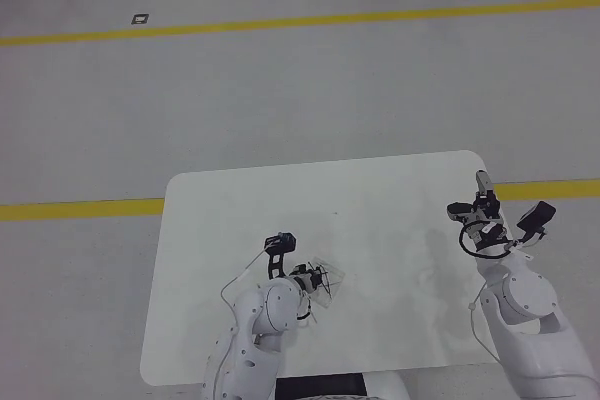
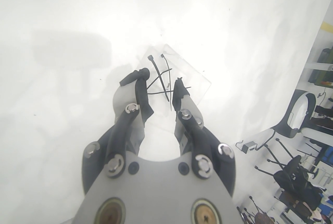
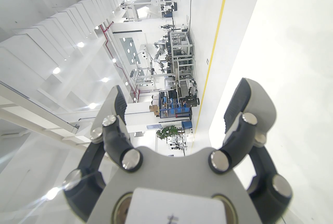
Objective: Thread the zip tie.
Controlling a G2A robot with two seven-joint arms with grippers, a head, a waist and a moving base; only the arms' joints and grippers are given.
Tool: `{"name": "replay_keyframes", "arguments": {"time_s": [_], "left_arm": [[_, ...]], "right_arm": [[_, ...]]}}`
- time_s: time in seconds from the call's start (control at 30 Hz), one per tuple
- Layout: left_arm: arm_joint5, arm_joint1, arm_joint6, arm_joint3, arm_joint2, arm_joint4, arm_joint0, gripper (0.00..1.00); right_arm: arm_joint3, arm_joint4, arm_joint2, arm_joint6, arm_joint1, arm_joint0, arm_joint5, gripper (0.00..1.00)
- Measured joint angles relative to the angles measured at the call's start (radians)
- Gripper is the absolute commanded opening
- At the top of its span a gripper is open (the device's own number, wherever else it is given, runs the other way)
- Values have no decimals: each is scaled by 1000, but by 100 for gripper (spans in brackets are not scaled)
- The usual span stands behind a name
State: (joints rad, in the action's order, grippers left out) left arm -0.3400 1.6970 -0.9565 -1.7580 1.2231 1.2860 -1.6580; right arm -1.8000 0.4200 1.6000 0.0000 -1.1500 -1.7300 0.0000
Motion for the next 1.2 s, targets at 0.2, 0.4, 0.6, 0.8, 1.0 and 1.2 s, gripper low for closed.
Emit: {"name": "replay_keyframes", "arguments": {"time_s": [0.2,0.4,0.6,0.8,1.0,1.2], "left_arm": [[0,4,22,39,4,-19,18,24],[0,3,32,53,-2,-27,25,23],[0,0,29,49,-19,-34,24,22],[0,-4,30,54,-33,-16,24,22],[0,-4,39,74,-42,8,30,22],[0,-4,52,95,-50,23,38,22]], "right_arm": [[0,0,0,0,0,0,0,100],[0,0,0,0,0,0,0,100],[0,0,0,0,0,0,0,100],[0,0,0,0,0,0,0,100],[0,0,0,0,0,0,0,100],[0,0,0,0,0,0,0,100]]}}
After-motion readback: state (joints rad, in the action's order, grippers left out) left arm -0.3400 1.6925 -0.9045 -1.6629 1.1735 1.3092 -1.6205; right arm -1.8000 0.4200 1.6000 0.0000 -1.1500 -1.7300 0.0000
